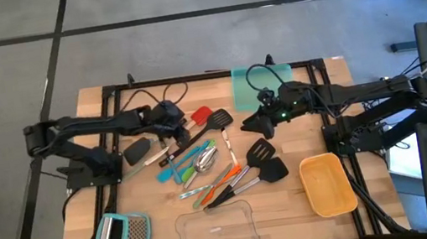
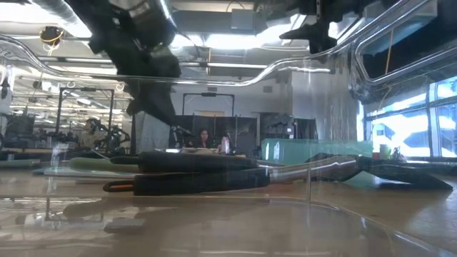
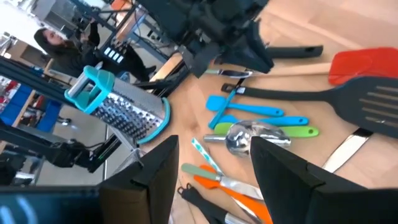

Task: Pick & Place Kitchen Items
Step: Put the black spatula into the green bin

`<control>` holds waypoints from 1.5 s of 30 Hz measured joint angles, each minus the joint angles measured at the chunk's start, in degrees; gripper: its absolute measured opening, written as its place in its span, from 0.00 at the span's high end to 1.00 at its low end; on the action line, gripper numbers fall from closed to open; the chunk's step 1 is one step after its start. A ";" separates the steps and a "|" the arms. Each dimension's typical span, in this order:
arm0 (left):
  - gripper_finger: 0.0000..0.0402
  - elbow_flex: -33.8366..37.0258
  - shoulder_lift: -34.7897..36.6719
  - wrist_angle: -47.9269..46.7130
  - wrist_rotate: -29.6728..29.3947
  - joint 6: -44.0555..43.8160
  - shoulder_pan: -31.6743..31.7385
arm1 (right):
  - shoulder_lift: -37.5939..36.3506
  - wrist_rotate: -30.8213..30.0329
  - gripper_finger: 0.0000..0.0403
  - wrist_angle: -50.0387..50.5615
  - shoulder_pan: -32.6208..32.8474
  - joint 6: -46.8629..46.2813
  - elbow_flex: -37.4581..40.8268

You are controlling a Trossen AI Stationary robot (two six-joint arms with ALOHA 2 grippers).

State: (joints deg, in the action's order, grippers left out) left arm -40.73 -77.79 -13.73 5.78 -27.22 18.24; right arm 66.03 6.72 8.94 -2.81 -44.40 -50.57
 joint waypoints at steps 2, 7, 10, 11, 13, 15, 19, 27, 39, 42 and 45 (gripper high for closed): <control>0.82 -0.02 -2.84 1.91 1.89 -1.42 -0.03 | 0.17 0.11 0.50 0.17 0.02 0.00 0.00; 0.68 -0.02 -7.50 6.78 2.23 -0.43 -1.38 | 0.18 0.09 0.50 0.27 0.00 0.00 0.00; 0.63 -0.04 -9.04 11.63 1.80 2.15 -2.10 | 0.18 0.10 0.50 0.27 0.00 0.00 0.00; 0.62 -0.04 -9.45 12.95 1.46 2.93 -2.31 | 0.18 0.11 0.50 0.27 0.00 0.00 0.00; 0.60 -0.04 -10.50 15.35 -0.90 4.66 -2.89 | 0.18 0.07 0.50 0.29 0.00 -0.20 0.00; 0.58 -0.04 -11.43 15.76 -3.61 6.36 -3.28 | 0.18 -0.04 0.50 0.23 0.00 -0.22 0.00; 0.56 -0.04 -13.06 15.64 -7.27 7.96 -3.30 | 0.18 -0.04 0.50 0.27 0.00 -0.35 0.00; 0.49 -0.04 -16.94 18.42 -5.36 11.45 -3.39 | 0.18 -0.06 0.50 0.29 0.00 -0.37 0.02; 0.51 -0.28 -22.43 20.30 -8.85 11.51 -4.00 | 0.18 -0.61 0.50 0.32 0.00 -0.38 0.02; 0.56 -0.28 -22.50 20.10 -9.81 10.93 -3.99 | 0.18 -0.72 0.50 0.32 0.00 -0.38 0.02; 0.67 -0.26 -22.54 19.52 -10.27 9.78 -3.60 | 0.18 -0.72 0.50 0.32 0.00 -0.38 0.02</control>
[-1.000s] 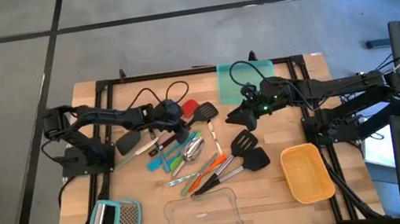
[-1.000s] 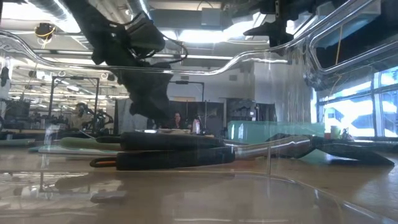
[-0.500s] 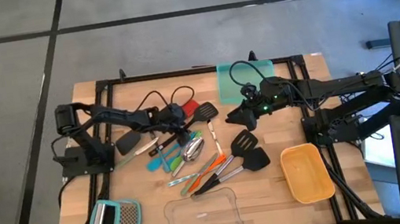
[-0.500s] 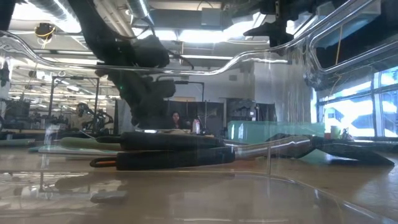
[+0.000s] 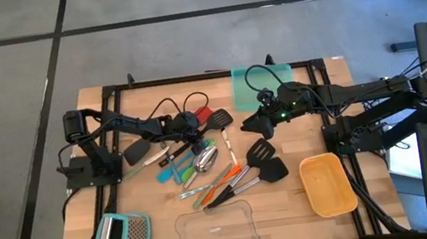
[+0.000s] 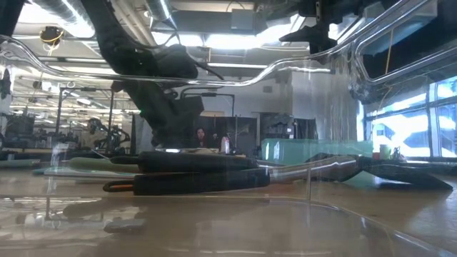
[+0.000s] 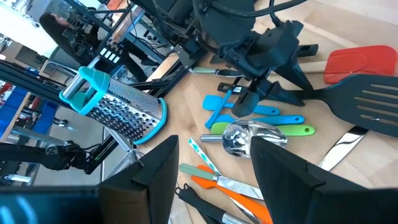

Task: Pick & Place Kitchen Items
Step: Put the black spatula into the green bin

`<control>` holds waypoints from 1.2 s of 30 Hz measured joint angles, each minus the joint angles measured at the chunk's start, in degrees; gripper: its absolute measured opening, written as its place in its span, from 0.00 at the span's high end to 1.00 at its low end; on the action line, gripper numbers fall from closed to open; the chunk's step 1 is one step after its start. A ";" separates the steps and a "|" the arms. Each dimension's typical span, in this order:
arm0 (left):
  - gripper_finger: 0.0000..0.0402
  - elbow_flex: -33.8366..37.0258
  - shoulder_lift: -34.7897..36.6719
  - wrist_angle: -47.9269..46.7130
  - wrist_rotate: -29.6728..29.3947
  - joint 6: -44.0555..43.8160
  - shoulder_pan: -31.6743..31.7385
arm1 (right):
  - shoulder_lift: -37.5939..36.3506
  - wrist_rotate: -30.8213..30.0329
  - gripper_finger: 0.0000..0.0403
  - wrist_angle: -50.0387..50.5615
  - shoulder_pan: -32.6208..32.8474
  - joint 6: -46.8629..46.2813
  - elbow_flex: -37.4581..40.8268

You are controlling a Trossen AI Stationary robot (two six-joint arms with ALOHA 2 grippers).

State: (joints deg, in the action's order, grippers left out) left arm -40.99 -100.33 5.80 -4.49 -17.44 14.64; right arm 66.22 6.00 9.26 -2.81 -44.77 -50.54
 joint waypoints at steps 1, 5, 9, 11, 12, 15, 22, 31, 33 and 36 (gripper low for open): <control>0.71 0.00 0.00 -0.20 0.02 -0.41 0.13 | 0.00 0.02 0.50 0.00 0.00 0.00 0.00; 0.84 0.04 0.22 -0.89 0.81 -2.82 0.60 | 0.00 0.01 0.50 0.00 0.00 0.00 0.00; 0.84 0.11 1.03 -0.73 3.71 -5.38 1.42 | 0.00 0.02 0.50 0.00 0.00 0.00 0.00; 0.84 0.15 1.82 -0.37 5.65 -6.58 2.01 | 0.00 0.02 0.50 0.00 -0.02 0.00 0.00; 0.84 0.23 2.53 -0.73 6.91 -7.25 2.28 | 0.00 0.01 0.50 0.00 -0.02 0.00 0.00; 0.84 0.61 5.46 -1.87 11.51 -8.94 3.05 | 0.00 -0.43 0.50 0.00 -0.02 0.02 0.00; 0.84 0.35 16.14 2.46 17.07 -12.62 6.22 | 0.01 -1.51 0.50 -0.13 -0.02 0.00 0.02; 0.84 0.31 24.84 6.35 20.43 -16.36 12.25 | 0.02 -1.51 0.50 -0.21 0.00 0.02 0.02; 0.84 0.31 25.11 6.28 21.42 -16.37 13.38 | 0.02 -1.49 0.50 -0.22 -0.02 0.01 0.02; 0.84 0.31 25.20 6.33 22.72 -16.37 14.52 | 0.02 -1.49 0.50 -0.22 -0.02 0.01 0.02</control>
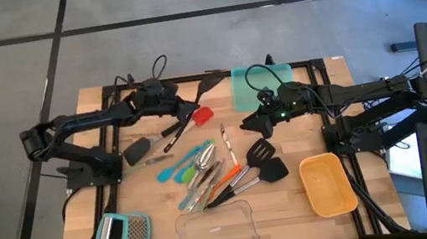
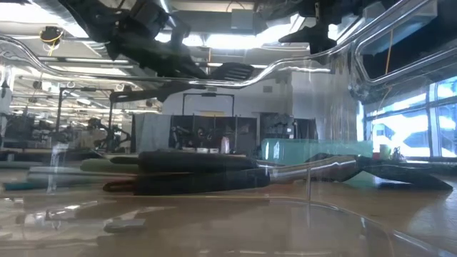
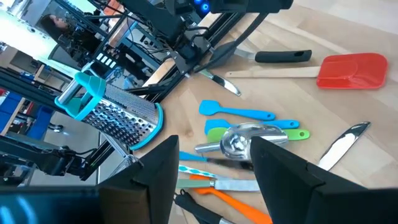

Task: Pick & Place Kitchen Items
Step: Put the black spatula into the green bin

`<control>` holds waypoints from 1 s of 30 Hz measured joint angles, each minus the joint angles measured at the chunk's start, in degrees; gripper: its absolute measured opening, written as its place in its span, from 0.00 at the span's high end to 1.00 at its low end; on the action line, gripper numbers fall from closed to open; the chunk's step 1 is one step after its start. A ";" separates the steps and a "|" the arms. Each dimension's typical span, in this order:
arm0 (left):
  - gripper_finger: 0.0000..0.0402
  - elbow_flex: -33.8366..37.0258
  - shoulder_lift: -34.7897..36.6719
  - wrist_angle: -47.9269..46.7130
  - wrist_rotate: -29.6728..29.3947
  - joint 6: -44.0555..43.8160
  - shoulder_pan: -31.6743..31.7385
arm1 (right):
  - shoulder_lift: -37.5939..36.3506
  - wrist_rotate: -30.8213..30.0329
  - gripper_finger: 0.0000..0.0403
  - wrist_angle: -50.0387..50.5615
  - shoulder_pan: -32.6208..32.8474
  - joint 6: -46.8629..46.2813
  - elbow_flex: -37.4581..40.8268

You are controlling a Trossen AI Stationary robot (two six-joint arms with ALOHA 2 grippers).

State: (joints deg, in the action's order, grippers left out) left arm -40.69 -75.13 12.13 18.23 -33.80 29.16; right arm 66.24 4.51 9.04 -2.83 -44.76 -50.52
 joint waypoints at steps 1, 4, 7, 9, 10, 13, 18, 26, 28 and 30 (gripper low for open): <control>0.84 0.00 0.00 -0.07 0.06 0.00 0.22 | 0.00 -0.01 0.50 0.00 0.01 0.01 0.00; 0.84 0.00 0.00 0.06 0.12 0.01 0.36 | 0.00 0.00 0.50 0.00 0.01 0.00 0.00; 0.84 0.00 0.00 0.06 0.18 0.01 0.34 | 0.00 0.00 0.50 0.00 0.00 -0.01 0.00; 0.84 0.00 0.00 0.06 0.59 0.00 0.36 | 0.00 0.00 0.50 0.00 0.02 0.01 0.00; 0.84 0.00 0.00 0.08 0.97 -0.20 0.36 | 0.00 0.00 0.50 0.00 0.01 0.01 0.00; 0.84 0.00 -0.02 1.31 3.40 -2.76 0.42 | 0.00 0.00 0.50 0.00 0.02 0.01 0.00; 0.84 -0.02 -0.34 13.27 13.57 -14.07 1.62 | 0.00 -1.42 0.50 -0.02 0.02 0.01 0.00; 0.84 -0.11 -3.64 32.73 27.27 -34.63 4.36 | 0.65 -10.06 0.50 -6.04 0.02 0.66 0.00; 0.84 -0.11 -5.23 38.30 29.46 -39.10 4.24 | 2.19 -13.51 0.50 -12.44 0.02 0.86 0.01; 0.84 -0.11 -7.16 44.76 30.26 -43.62 3.69 | 4.40 -16.03 0.50 -20.09 0.04 1.46 0.02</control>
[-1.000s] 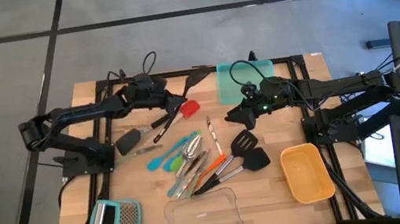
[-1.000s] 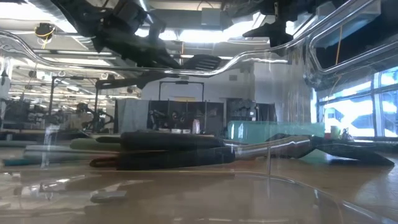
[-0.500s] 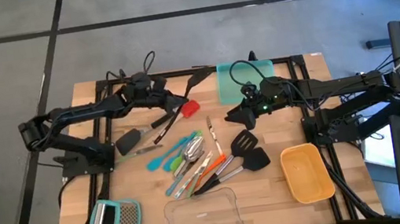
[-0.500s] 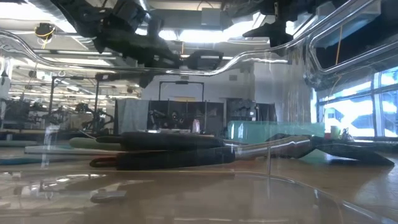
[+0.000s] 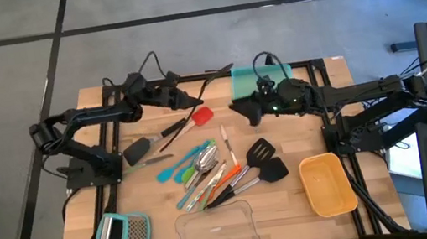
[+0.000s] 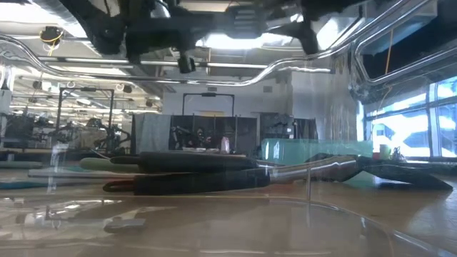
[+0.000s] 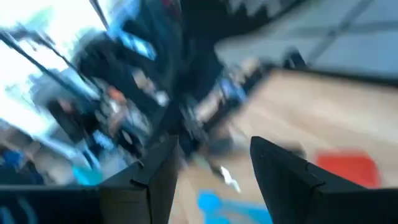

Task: Pick & Place Kitchen Items
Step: Put the black spatula into the green bin

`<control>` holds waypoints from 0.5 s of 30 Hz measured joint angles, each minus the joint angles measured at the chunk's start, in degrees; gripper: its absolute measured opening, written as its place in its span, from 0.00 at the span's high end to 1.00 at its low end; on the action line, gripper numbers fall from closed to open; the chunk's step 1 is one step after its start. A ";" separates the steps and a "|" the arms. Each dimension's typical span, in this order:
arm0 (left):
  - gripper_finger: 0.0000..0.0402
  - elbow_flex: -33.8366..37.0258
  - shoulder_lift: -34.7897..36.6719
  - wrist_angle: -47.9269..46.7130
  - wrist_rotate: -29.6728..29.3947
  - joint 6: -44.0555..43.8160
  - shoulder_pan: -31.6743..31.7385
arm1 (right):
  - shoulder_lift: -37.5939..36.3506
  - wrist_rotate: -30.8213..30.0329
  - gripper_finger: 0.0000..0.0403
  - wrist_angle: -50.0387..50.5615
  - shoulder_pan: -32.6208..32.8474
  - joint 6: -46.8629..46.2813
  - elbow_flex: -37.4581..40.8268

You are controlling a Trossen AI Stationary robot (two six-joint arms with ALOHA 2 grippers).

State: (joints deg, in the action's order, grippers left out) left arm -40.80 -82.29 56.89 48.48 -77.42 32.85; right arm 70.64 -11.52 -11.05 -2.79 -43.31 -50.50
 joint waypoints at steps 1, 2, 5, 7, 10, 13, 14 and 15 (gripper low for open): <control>0.84 0.00 -0.99 3.19 0.15 -2.33 -0.24 | 1.05 -1.09 0.50 -2.94 -0.01 0.07 0.00; 0.84 0.00 -1.97 6.36 0.09 -4.68 -0.45 | 1.99 -1.74 0.50 -4.90 -0.11 0.08 0.00; 0.84 0.00 -4.26 14.91 -0.25 -11.18 -1.13 | 3.52 -1.95 0.50 -6.69 -0.60 -0.48 0.02; 0.84 0.00 -5.40 18.95 -0.28 -15.63 -1.55 | 3.49 -0.87 0.50 -5.89 -0.68 -0.25 0.02; 0.84 0.00 -6.11 24.02 -0.11 -23.60 -2.09 | 2.15 3.35 0.50 -3.59 -0.63 7.17 0.02; 0.84 0.00 -5.81 25.96 0.22 -30.82 -2.68 | -0.62 7.79 0.50 -1.16 -0.46 18.20 0.02; 0.84 0.00 -5.54 25.83 0.23 -32.11 -2.89 | -1.50 8.97 0.50 0.06 -0.44 20.96 0.02; 0.84 0.00 -5.23 25.87 0.31 -32.95 -3.14 | -2.59 9.51 0.50 1.88 -0.44 23.12 0.02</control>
State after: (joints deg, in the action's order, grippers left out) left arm -40.80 -87.52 82.76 48.79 -110.37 29.71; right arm 68.05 -2.01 -9.18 -3.22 -20.19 -50.48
